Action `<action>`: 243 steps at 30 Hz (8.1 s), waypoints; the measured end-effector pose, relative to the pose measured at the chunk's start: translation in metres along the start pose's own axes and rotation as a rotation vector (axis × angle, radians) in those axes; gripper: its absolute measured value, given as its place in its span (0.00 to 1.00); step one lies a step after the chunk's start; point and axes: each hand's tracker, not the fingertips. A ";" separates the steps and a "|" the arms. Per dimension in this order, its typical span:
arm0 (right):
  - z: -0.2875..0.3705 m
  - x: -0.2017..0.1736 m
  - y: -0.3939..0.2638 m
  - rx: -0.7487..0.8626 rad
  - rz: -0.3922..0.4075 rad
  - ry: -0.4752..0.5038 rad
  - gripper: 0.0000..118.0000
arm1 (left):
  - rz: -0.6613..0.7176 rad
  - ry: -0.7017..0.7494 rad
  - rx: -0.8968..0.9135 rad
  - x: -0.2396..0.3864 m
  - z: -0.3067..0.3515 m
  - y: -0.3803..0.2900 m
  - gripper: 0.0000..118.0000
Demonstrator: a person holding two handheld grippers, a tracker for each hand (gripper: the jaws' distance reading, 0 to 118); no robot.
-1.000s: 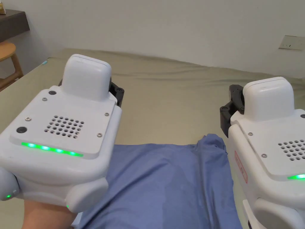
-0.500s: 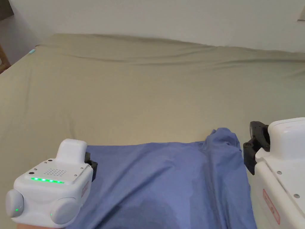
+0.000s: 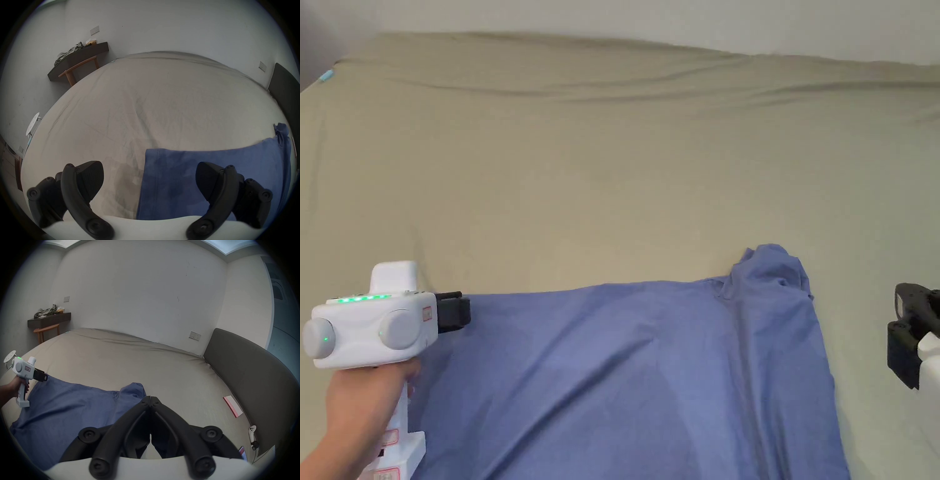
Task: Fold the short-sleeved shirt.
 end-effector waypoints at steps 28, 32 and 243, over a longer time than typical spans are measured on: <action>-0.225 0.007 -0.042 -0.545 -0.029 0.148 0.97 | -0.215 -0.014 0.320 -0.008 0.182 -0.008 0.00; -0.264 -0.005 -0.054 -0.637 -0.082 0.152 0.97 | -0.253 -0.015 0.308 -0.005 0.184 -0.022 0.00; 0.022 0.014 0.002 0.007 -0.016 -0.021 0.00 | -0.184 -0.107 0.114 0.053 0.052 0.015 0.95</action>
